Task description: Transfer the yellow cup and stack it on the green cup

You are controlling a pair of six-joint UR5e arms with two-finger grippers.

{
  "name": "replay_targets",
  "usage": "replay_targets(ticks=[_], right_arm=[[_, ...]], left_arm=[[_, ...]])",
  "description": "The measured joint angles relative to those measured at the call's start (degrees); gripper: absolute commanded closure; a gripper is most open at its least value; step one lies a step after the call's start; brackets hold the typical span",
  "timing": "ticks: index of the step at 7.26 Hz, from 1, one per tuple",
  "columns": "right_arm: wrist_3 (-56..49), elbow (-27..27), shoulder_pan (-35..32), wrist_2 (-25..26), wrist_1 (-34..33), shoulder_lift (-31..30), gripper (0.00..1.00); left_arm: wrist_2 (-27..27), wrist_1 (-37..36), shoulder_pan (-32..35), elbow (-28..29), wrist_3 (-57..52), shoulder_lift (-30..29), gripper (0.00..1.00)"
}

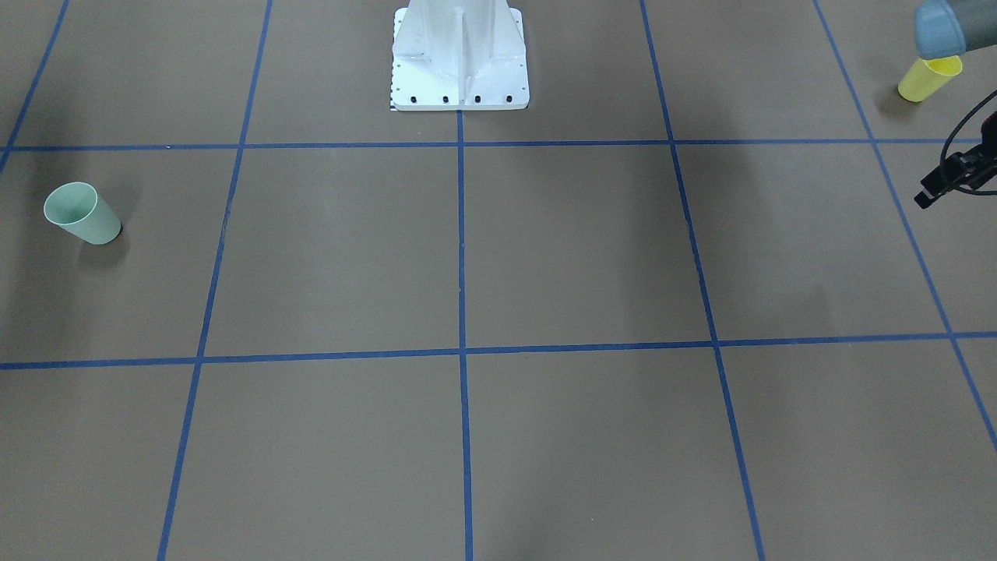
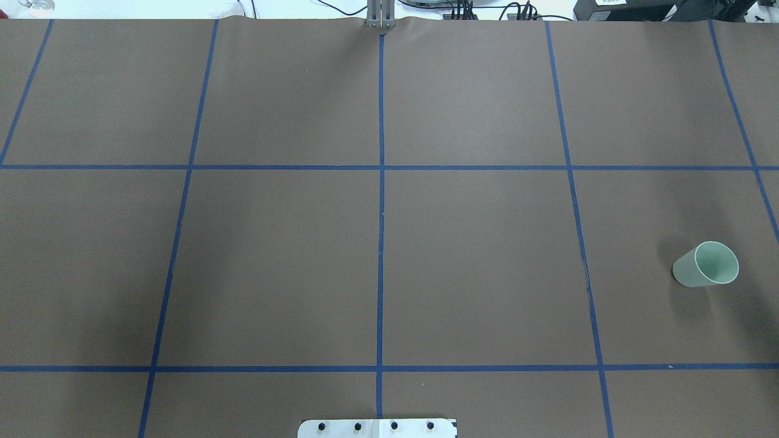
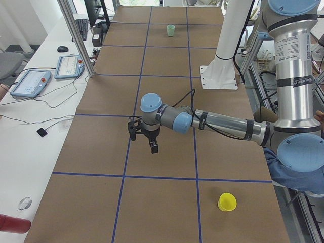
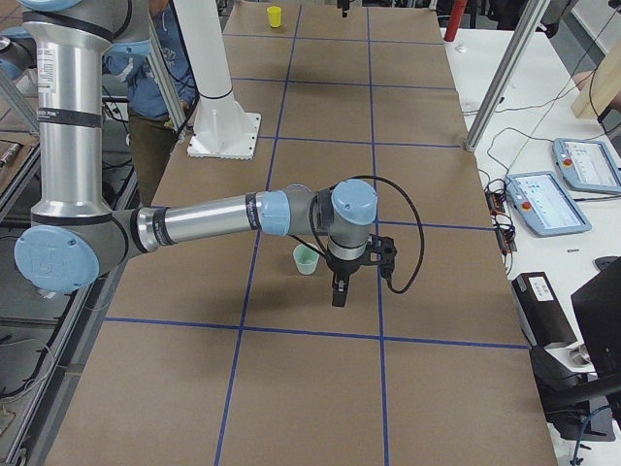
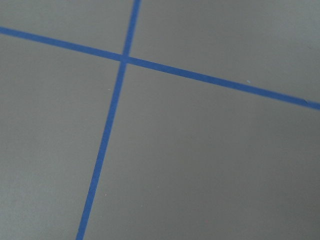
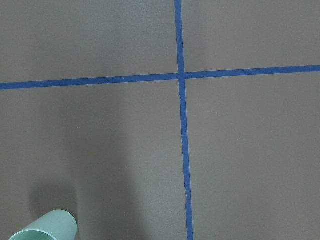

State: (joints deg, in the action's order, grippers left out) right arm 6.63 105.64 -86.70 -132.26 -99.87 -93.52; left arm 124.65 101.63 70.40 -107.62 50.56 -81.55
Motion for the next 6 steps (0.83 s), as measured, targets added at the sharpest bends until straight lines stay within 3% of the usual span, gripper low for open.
replay_targets(ticks=[2,4,6], right_arm=[[0.0,0.4,0.7,-0.1,1.7,0.0,0.00],[0.0,1.6,1.7,-0.6,2.0,-0.1,0.00],[0.0,2.1,2.6,-1.9,1.8,-0.3,0.00]], left_arm=[[-11.8,0.6,-6.4,-0.3,18.2,1.4,0.00],[-19.4,-2.5,-12.6,-0.4,34.3,3.0,0.00],[-27.5,-17.0,-21.5,-1.9,54.4,2.7,0.00]])
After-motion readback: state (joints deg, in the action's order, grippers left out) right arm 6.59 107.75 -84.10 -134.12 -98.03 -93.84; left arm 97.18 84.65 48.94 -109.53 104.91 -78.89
